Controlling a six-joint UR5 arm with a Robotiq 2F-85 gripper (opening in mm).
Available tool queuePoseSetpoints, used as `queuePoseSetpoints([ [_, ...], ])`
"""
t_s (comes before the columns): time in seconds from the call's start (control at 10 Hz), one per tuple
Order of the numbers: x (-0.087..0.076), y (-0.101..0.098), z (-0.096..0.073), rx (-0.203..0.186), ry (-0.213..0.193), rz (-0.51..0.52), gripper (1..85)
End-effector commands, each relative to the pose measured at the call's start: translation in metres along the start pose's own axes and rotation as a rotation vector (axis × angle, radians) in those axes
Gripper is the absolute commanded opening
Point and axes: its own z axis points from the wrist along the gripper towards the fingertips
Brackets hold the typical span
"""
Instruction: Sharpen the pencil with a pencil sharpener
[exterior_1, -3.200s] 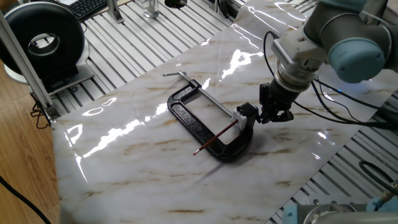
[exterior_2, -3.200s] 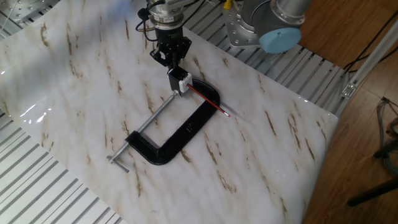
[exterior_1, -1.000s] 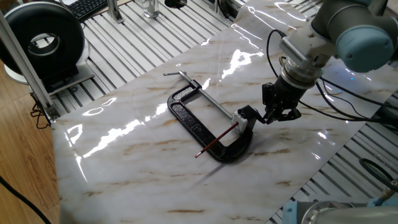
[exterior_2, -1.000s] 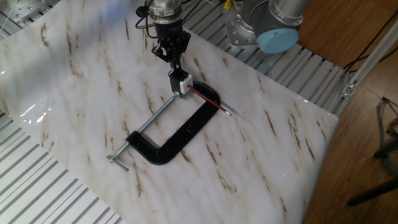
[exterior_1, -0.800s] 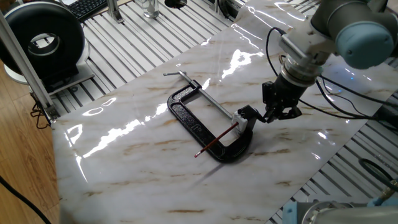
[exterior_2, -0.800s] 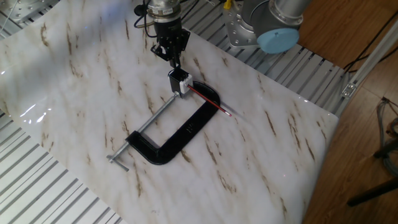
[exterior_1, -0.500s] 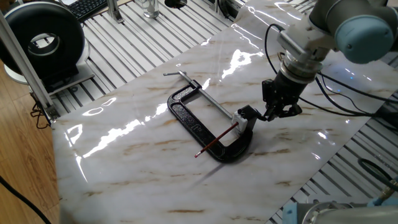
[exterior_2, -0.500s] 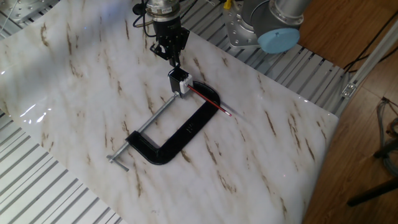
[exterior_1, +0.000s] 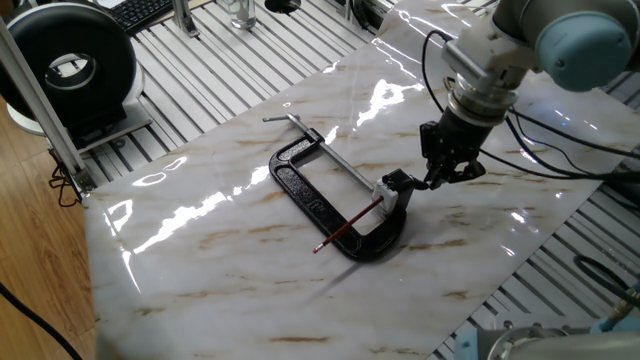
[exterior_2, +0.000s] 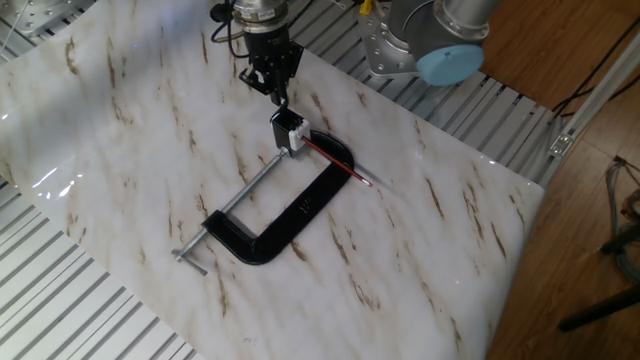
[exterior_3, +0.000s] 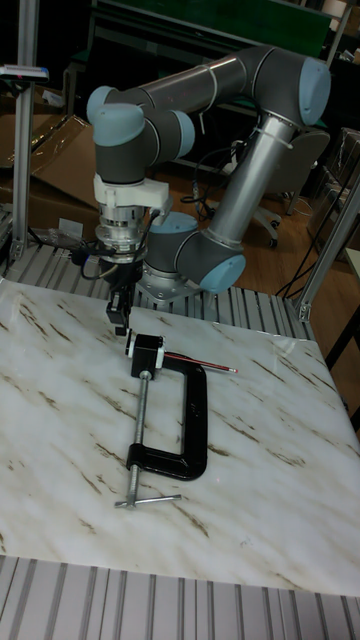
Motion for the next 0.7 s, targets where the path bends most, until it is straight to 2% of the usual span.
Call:
queuePoseSetpoints([
  [0.0, -0.004, -0.01, -0.005, 0.001, -0.007, -0.001, 1.0],
  [0.6, -0.007, -0.023, -0.003, -0.01, 0.016, 0.003, 1.0],
])
